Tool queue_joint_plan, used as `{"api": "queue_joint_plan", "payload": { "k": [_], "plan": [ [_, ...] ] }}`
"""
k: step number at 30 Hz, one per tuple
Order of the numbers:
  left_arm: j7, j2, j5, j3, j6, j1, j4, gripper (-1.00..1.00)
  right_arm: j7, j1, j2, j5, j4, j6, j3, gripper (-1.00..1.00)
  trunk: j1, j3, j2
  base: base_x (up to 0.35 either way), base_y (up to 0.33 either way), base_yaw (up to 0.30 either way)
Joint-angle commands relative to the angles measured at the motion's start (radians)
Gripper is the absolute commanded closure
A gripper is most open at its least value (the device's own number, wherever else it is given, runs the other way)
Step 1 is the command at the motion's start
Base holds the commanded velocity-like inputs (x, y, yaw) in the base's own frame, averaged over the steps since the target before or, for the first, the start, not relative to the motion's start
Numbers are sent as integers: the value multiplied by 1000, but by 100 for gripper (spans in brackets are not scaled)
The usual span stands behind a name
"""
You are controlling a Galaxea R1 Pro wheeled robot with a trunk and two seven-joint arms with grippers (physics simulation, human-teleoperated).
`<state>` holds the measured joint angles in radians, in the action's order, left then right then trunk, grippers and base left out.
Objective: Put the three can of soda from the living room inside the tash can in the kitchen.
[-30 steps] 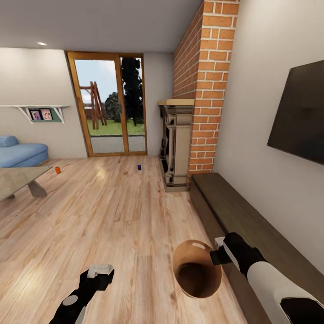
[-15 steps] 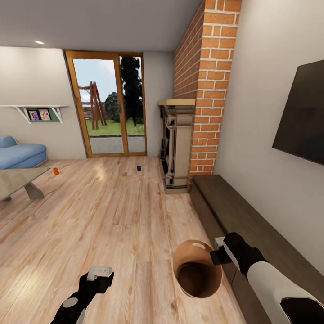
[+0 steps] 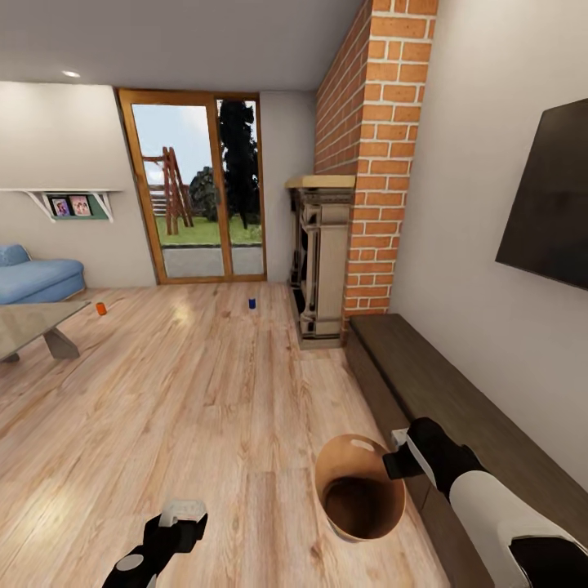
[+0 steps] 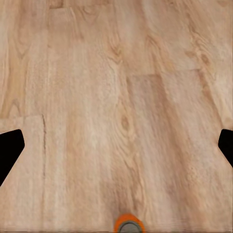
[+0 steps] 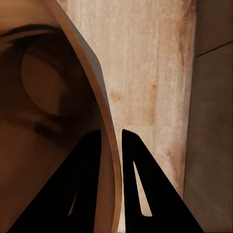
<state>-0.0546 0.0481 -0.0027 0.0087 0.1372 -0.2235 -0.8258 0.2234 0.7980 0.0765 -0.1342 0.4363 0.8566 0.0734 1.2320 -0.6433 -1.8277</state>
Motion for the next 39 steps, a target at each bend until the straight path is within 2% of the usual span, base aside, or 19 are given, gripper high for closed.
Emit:
{"api": "queue_joint_plan", "payload": {
  "k": [1, 4, 8, 13, 25, 28, 30, 32, 39],
  "plan": [
    [0, -1, 0, 0, 3, 0, 7, -100, 4, 7, 1, 18, 10, 27, -3, 100, 4, -3, -7, 0, 0, 0],
    [0, -4, 2, 0, 60, 0, 16, -100, 4, 18, 5, 12, 85, 110, -3, 100, 15, -13, -28, 0, 0, 0],
    [1, -5, 3, 1, 79, -1, 18, -100, 3, 19, 7, 10, 167, 184, -2, 100, 31, -28, -56, 0, 0, 0],
    [1, -7, 3, 1, 89, -2, 19, -100, 4, 21, 8, 7, 216, 191, -2, 100, 50, -50, -91, 0, 0, 0],
    [3, -18, 3, 0, 150, -5, 21, -100, 4, 22, 8, 4, 233, 191, 0, 100, 96, -104, -175, 0, 0, 0],
    [4, -20, 2, 1, 155, -34, 71, -100, 4, 23, 8, 4, 233, 191, 1, 100, 107, -117, -196, 0, 0, 0],
    [6, -24, 3, 1, 156, -107, 197, -100, 4, 23, 8, 3, 233, 191, 1, 100, 115, -125, -210, 0, 0, 0],
    [8, -25, 6, 1, 152, -144, 260, -100, 4, 23, 7, 3, 233, 191, 2, 100, 123, -133, -224, 0, 0, 0],
    [11, -26, 10, 2, 146, -179, 323, -100, 4, 23, 5, 2, 233, 191, 2, 100, 150, -159, -273, 0, 0, 0]
  ]
}}
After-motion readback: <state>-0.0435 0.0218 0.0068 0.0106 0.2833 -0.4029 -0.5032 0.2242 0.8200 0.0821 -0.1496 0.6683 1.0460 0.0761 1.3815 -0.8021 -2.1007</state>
